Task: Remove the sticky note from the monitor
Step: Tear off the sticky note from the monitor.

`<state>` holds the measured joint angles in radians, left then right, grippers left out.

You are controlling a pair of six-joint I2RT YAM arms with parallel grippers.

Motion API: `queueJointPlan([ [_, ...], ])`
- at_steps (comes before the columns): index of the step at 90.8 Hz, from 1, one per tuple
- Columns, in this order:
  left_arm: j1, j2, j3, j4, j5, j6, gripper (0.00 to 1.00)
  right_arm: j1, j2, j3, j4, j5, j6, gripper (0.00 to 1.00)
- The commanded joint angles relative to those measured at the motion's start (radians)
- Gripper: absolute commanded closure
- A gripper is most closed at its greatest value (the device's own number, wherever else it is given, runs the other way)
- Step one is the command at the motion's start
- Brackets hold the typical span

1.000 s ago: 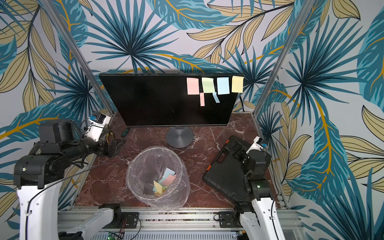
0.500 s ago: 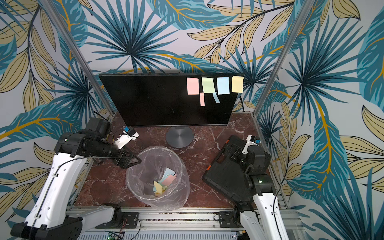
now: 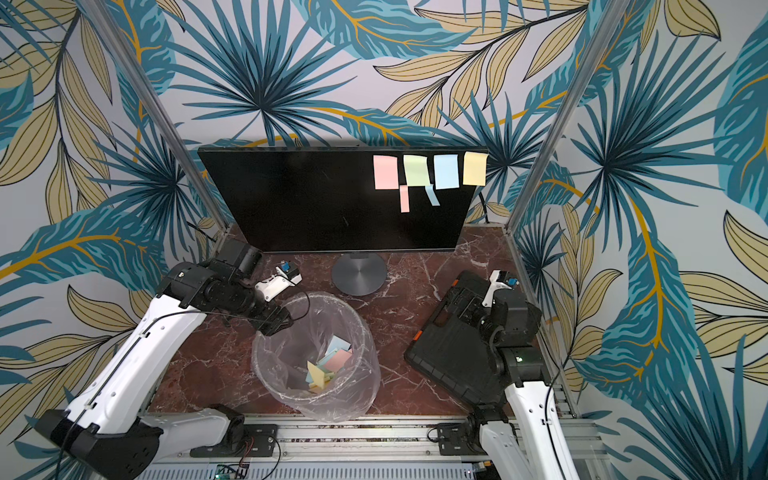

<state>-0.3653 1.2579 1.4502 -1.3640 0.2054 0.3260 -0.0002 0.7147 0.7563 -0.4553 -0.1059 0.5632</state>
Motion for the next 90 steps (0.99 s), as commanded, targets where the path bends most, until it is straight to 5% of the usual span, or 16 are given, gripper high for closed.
queueJointPlan([
  [1,-0.009,0.020,-0.010,0.035,-0.002,-0.016,0.27,0.001,-0.005,0.029,-0.041,-0.001,-0.026,0.00],
  [33,-0.026,0.041,0.004,0.022,-0.006,-0.015,0.49,0.000,-0.034,0.077,-0.104,0.017,-0.042,0.01],
  [54,-0.025,0.050,0.009,0.021,-0.005,-0.019,0.57,0.000,-0.011,0.144,-0.079,-0.110,0.007,0.01],
  [90,-0.025,0.056,0.018,0.020,0.001,-0.021,0.58,0.000,0.099,0.347,0.069,-0.197,0.242,0.11],
])
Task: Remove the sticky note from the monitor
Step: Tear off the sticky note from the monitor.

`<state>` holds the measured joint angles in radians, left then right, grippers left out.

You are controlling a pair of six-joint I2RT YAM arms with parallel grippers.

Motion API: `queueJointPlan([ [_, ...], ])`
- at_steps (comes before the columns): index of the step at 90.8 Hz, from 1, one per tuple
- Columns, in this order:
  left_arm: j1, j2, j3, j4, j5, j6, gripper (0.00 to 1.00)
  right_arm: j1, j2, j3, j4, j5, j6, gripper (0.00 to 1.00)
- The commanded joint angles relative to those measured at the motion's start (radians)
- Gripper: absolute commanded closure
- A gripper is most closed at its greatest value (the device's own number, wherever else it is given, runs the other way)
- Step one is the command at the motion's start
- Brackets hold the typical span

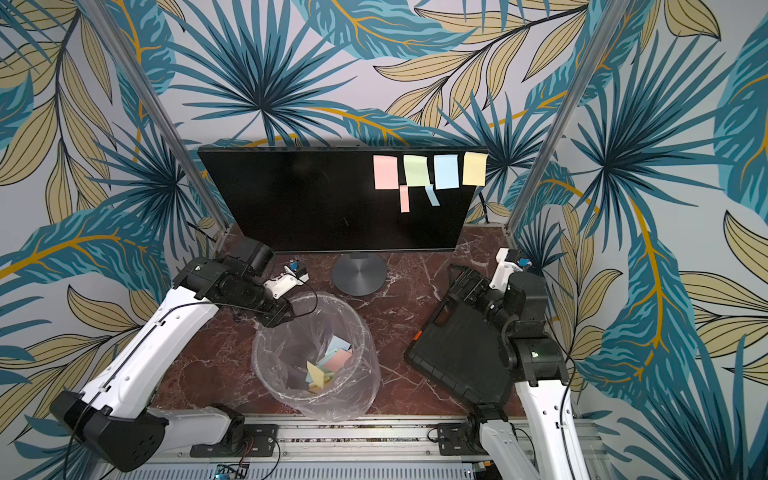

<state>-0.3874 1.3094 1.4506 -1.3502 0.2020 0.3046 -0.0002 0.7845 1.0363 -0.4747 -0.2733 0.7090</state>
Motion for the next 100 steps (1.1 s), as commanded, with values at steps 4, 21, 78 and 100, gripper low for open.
queueJointPlan([
  [4,-0.003,0.005,0.018,0.006,0.004,0.001,0.58,0.001,0.058,0.104,0.102,-0.034,0.120,0.12],
  [21,-0.004,-0.006,0.015,0.005,0.004,0.002,0.58,-0.006,0.168,0.263,0.092,-0.055,0.135,0.13],
  [78,-0.003,-0.008,0.014,0.005,0.017,0.002,0.60,-0.120,0.354,0.381,0.411,-0.149,0.326,0.26],
  [100,-0.004,-0.007,0.010,0.008,0.019,-0.001,0.60,-0.140,0.423,0.410,0.471,-0.166,0.356,0.33],
])
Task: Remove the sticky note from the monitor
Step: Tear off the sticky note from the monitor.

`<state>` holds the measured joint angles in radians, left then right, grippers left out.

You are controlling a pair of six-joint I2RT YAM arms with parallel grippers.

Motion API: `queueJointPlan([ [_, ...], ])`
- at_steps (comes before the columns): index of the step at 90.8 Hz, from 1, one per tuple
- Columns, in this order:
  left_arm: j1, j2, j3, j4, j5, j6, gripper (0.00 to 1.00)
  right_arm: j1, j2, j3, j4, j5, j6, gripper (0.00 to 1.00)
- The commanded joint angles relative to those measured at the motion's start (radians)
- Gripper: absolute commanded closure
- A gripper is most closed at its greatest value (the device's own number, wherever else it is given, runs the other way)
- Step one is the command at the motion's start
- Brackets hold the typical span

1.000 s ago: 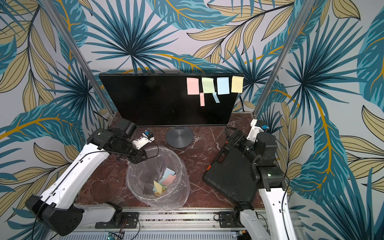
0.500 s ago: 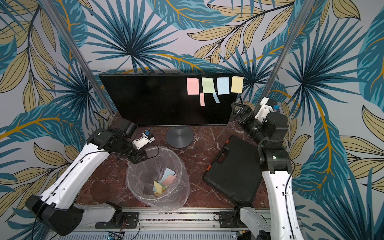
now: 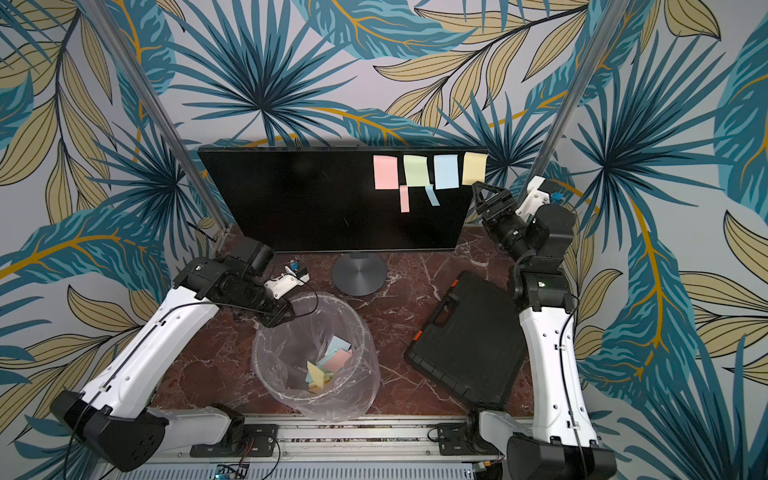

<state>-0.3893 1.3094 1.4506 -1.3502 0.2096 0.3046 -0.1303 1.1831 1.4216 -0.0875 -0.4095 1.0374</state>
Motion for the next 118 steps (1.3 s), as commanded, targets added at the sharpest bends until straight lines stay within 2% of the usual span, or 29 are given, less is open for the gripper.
queueJointPlan([
  [1,-0.002,-0.007,0.010,0.009,0.011,-0.001,0.60,-0.010,0.027,0.026,0.087,-0.032,0.030,0.33],
  [34,-0.001,-0.001,0.015,0.007,0.012,0.001,0.60,-0.018,0.071,0.038,0.128,-0.042,0.054,0.32],
  [76,-0.001,-0.008,0.017,0.004,0.010,0.001,0.60,-0.018,0.115,0.062,0.196,-0.092,0.100,0.36],
  [105,-0.002,-0.018,0.016,0.006,0.009,0.001,0.60,-0.019,0.118,0.078,0.172,-0.074,0.077,0.48],
  [118,-0.002,-0.023,0.014,0.006,0.009,0.002,0.60,-0.018,0.123,0.078,0.172,-0.065,0.082,0.61],
])
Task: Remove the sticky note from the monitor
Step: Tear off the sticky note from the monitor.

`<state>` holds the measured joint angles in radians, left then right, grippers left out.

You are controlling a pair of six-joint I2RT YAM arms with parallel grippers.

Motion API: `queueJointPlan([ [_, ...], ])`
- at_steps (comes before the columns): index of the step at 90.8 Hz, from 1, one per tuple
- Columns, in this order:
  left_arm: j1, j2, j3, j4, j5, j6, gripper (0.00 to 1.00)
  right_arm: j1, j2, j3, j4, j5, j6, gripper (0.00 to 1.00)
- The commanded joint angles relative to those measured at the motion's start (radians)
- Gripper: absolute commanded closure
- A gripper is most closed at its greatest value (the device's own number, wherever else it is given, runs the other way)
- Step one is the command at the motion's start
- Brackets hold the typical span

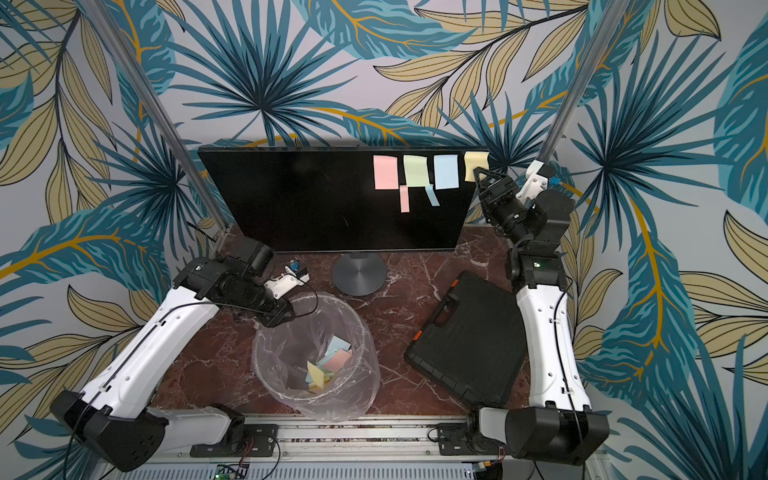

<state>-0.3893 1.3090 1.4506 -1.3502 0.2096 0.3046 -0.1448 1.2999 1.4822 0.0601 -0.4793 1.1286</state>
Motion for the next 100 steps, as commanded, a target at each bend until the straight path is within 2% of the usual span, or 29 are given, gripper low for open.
queueJointPlan([
  [1,-0.002,-0.023,0.014,0.006,0.008,0.001,0.60,-0.004,0.006,0.018,0.023,0.007,-0.009,0.62],
  [31,-0.001,-0.031,0.010,0.007,0.005,0.002,0.60,-0.003,0.004,0.023,0.015,0.023,-0.011,1.00],
  [100,-0.002,-0.027,0.008,0.007,0.003,0.004,0.60,-0.004,-0.063,0.100,0.023,-0.004,-0.051,1.00],
])
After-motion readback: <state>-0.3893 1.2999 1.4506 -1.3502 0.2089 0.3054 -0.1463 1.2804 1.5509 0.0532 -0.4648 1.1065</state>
